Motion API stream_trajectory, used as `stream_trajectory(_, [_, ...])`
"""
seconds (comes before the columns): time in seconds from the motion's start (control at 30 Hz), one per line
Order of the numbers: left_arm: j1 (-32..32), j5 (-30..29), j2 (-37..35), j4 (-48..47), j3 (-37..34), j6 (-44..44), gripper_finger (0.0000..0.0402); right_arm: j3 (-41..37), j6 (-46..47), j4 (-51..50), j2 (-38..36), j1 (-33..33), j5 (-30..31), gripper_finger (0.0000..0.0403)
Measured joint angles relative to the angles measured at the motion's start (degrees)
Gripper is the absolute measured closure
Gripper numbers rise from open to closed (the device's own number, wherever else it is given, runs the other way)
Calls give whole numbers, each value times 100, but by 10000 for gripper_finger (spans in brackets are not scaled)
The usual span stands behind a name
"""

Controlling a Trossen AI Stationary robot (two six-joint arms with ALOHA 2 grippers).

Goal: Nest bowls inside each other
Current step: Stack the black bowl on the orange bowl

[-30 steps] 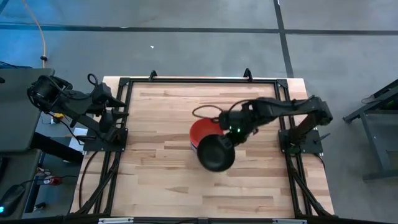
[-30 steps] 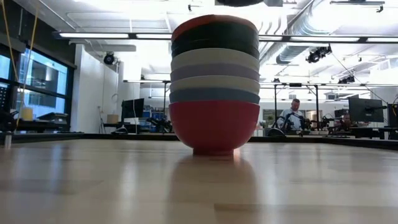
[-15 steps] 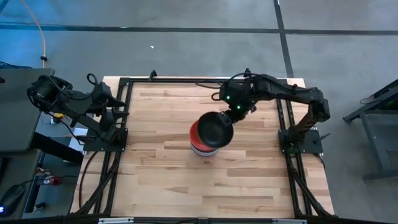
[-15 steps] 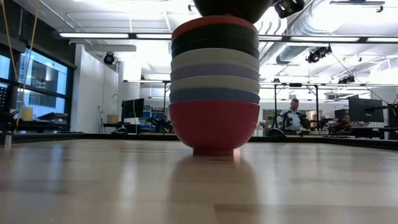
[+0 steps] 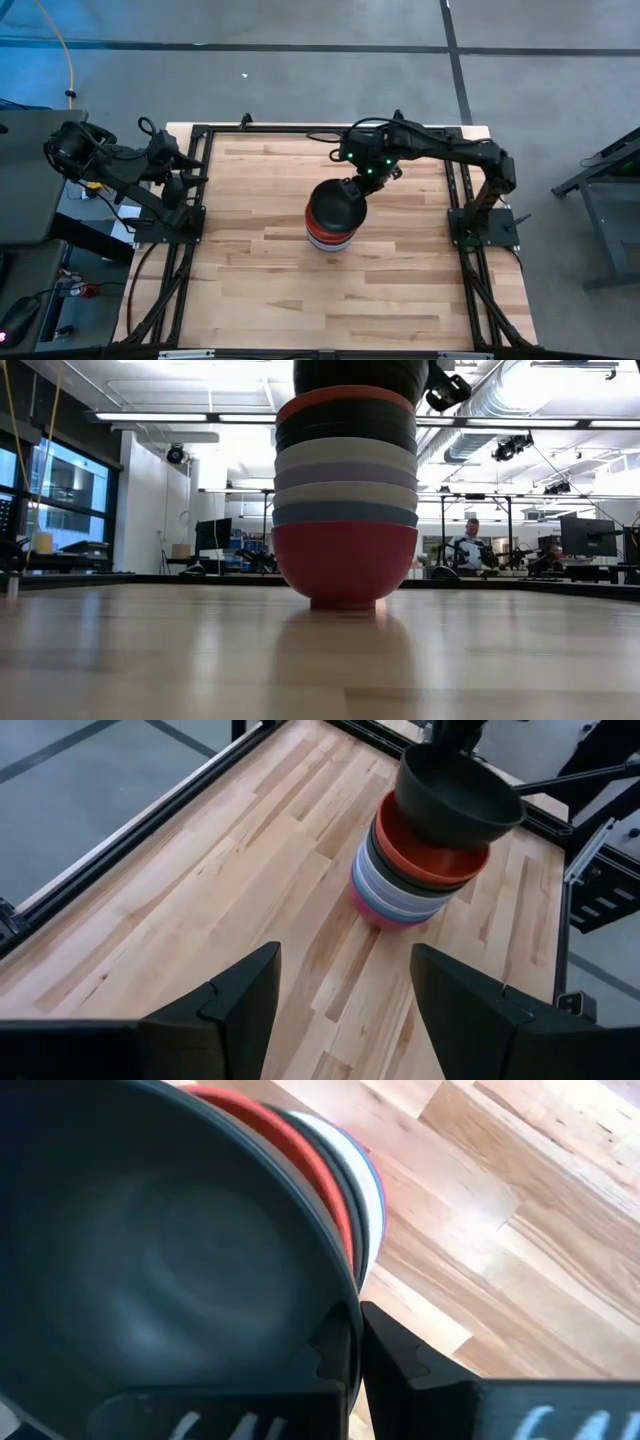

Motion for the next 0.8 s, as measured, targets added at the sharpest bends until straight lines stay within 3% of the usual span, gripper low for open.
stream_trajectory(0.8, [0, -188, 0, 4, 0, 151, 190, -7, 244, 106, 392, 172, 216, 403])
